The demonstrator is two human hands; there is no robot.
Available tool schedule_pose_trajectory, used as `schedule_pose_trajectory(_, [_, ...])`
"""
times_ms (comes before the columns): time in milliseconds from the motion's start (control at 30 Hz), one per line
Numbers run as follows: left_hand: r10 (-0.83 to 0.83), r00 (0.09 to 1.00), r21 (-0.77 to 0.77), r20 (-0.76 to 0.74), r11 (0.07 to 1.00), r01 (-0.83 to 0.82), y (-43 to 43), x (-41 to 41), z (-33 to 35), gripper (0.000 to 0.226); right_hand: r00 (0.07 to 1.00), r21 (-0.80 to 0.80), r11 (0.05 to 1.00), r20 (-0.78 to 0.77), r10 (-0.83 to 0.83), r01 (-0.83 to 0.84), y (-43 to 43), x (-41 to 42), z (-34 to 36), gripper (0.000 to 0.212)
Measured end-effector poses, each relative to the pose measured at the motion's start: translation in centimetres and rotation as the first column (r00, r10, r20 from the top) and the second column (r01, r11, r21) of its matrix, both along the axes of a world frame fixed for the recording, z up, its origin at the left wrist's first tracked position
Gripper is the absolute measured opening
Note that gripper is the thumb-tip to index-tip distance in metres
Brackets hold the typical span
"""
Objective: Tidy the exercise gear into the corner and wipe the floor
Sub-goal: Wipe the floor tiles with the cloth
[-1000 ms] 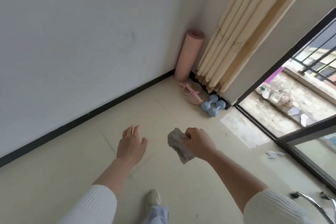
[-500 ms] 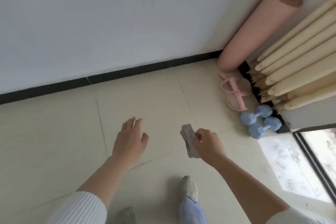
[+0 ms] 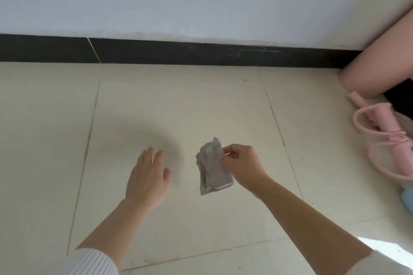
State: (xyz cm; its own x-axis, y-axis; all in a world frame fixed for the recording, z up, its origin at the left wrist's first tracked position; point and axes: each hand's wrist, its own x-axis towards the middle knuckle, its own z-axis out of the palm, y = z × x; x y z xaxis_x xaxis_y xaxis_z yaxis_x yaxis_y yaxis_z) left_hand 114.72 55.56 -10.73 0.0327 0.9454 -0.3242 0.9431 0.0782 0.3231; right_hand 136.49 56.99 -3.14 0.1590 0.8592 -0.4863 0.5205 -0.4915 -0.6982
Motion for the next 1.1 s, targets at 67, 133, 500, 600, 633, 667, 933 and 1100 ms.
schedule_pose_trajectory(67, [-0.001, 1.0, 0.022, -0.019, 1.0, 0.001, 1.0, -0.2, -2.6, 0.055, 1.0, 0.001, 1.0, -0.011, -0.007, 0.007, 1.9, 0.8, -2.8, 0.013])
schedule_pose_trajectory(133, [-0.025, 0.999, 0.042, -0.048, 0.999, 0.027, 1.8, -0.9, -4.5, 0.056, 0.988, -0.011, 0.999, 0.15, 0.045, -0.044, 2.9, 1.6, -5.6, 0.025])
schedule_pose_trajectory(500, [0.038, 0.994, 0.195, -0.103, 0.981, -0.017, 3.8, -1.7, -9.1, 0.068, 0.586, -0.024, 0.818, 0.686, 0.431, -0.574, 0.9, -1.7, -15.8, 0.066])
schedule_pose_trajectory(600, [0.06, 0.994, 0.225, -0.092, 0.974, -0.038, 5.4, -0.8, -10.0, 0.067, 0.572, 0.025, 0.809, 0.72, 0.392, -0.587, 1.8, -1.6, -17.2, 0.065])
schedule_pose_trajectory(633, [0.065, 0.992, 0.233, -0.105, 0.972, -0.039, 5.7, -0.7, -10.2, 0.067, 0.56, 0.042, 0.795, 0.733, 0.388, -0.606, 2.4, -1.4, -17.3, 0.063])
schedule_pose_trajectory(667, [0.062, 0.99, 0.237, -0.123, 0.971, -0.032, 5.9, -0.6, -10.3, 0.067, 0.549, 0.052, 0.779, 0.739, 0.39, -0.625, 3.2, -1.2, -17.2, 0.063])
schedule_pose_trajectory(933, [0.045, 0.986, 0.271, -0.163, 0.963, 0.001, 5.9, -0.9, -10.7, 0.066, 0.575, -0.047, 0.832, 0.702, 0.422, -0.553, 15.6, 1.6, -15.9, 0.062])
schedule_pose_trajectory(1100, [0.057, 0.987, 0.282, -0.151, 0.959, -0.012, 5.9, -0.8, -10.7, 0.066, 0.684, -0.041, 0.903, 0.639, 0.352, -0.427, 19.3, 1.7, -15.7, 0.062])
